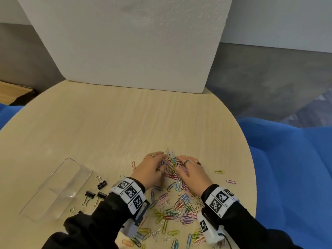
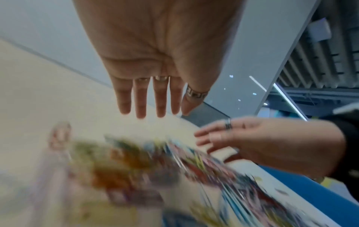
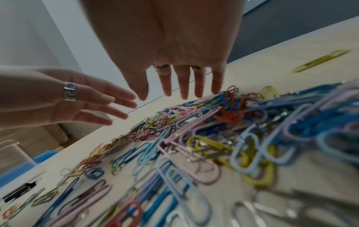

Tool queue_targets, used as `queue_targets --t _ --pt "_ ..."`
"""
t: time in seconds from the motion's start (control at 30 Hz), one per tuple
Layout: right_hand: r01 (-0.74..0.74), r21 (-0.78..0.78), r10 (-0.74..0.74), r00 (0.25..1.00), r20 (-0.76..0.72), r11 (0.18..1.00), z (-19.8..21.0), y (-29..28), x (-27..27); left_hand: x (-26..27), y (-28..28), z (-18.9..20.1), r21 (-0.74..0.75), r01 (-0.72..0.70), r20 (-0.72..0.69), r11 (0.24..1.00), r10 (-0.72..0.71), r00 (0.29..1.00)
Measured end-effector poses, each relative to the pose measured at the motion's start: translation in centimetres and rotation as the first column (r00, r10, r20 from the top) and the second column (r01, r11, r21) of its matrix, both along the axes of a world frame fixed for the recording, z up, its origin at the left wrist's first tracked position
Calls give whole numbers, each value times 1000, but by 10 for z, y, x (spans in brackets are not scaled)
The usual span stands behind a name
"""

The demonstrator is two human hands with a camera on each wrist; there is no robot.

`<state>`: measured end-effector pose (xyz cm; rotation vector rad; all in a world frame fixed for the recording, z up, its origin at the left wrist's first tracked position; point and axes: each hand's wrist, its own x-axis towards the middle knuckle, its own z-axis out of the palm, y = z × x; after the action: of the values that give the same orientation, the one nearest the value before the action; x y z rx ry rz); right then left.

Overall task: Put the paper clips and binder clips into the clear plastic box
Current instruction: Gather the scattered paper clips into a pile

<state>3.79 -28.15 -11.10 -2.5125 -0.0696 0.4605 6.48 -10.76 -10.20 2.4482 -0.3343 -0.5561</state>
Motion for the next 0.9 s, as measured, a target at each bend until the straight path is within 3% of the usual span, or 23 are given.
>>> queue_targets --t 0.17,0.4,0.63,0.8,0.9 --pt "59 -179 -70 996 -54 982 3 8 9 12 42 44 124 -18 78 992 8 997" --pt "66 -212 -79 995 -53 975 -4 30 17 9 116 79 330 -223 174 917 172 969" --pt "85 -37 -84 996 31 996 -13 34 22 -12 182 81 461 -367 53 808 388 920" --pt "90 -2 -90 995 40 996 -16 34 24 -33 206 70 459 -355 -151 815 465 872" --pt "117 32 -118 992 50 993 -15 35 24 -41 210 64 457 -350 -203 818 479 854"
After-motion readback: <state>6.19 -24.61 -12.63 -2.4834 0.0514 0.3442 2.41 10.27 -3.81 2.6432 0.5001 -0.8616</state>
